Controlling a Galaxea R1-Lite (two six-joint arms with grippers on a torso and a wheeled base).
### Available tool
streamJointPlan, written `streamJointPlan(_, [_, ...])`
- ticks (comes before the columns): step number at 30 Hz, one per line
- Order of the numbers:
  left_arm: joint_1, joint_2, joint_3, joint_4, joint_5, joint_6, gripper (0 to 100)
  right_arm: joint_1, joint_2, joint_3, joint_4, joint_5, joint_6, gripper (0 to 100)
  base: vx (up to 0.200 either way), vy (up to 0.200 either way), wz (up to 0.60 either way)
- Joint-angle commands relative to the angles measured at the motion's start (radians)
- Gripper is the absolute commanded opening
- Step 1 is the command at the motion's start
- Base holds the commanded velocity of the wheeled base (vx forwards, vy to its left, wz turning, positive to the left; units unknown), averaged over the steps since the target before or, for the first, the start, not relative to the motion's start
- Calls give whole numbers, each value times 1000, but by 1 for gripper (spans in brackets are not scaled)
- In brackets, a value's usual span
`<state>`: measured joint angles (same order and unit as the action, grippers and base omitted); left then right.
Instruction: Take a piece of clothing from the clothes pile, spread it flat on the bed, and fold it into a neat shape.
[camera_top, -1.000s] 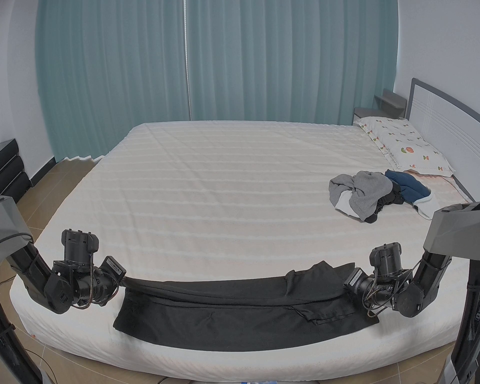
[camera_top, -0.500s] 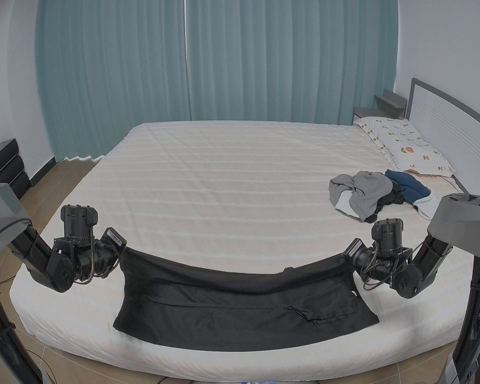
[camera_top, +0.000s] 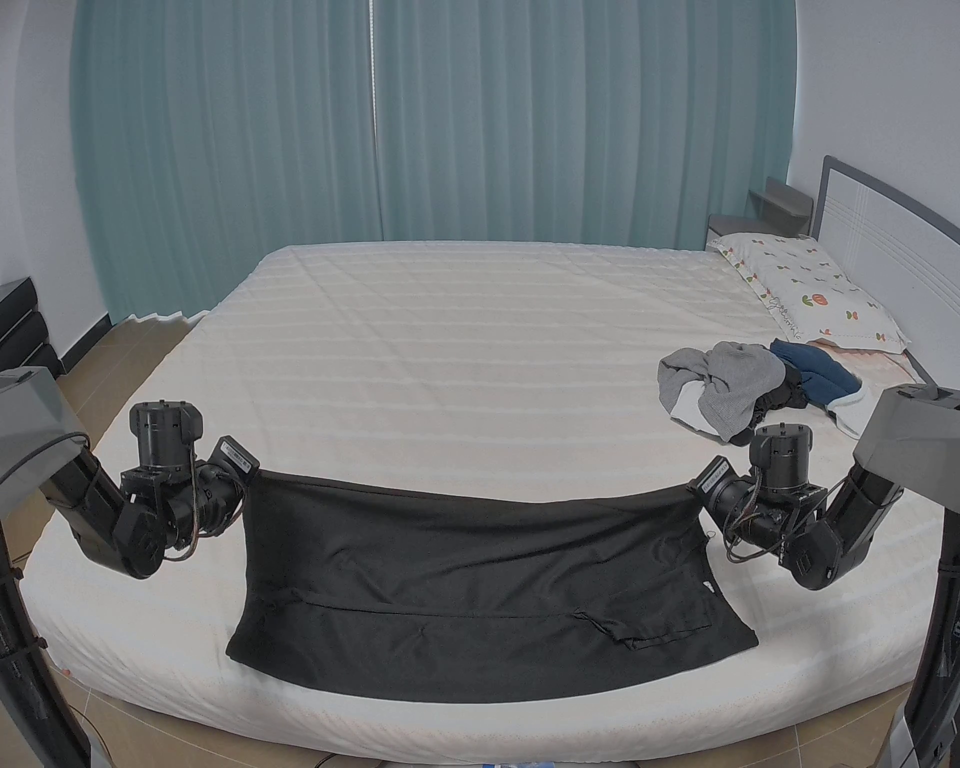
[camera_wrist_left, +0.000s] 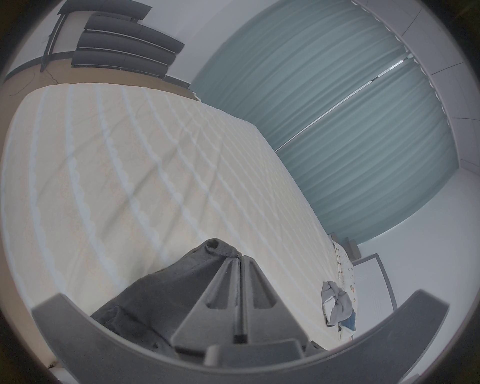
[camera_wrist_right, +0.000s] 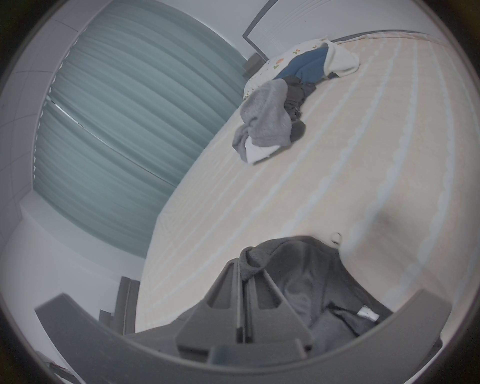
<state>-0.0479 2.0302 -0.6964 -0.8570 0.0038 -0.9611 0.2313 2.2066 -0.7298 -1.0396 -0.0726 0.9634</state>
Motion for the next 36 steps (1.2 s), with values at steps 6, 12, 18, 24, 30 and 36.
streamJointPlan(6, [45,45,233,-112,-22,186,0,6,47,205,-94,14,-92,0,0,0,0])
streamJointPlan(12, [39,68,287,-111,-44,254,0,25,94,260,-139,19,-134,0,0,0,0])
streamJointPlan(18, [36,99,310,-112,-42,266,0,36,113,282,-162,25,-149,0,0,0,0])
streamJointPlan(24, [31,102,334,-114,-42,268,0,26,107,273,-162,25,-160,0,0,0,0])
streamJointPlan(30, [26,105,353,-112,-42,268,0,23,116,267,-162,25,-169,0,0,0,0])
streamJointPlan(36, [29,93,357,-112,-42,280,100,22,78,268,-162,28,-164,100,0,0,0])
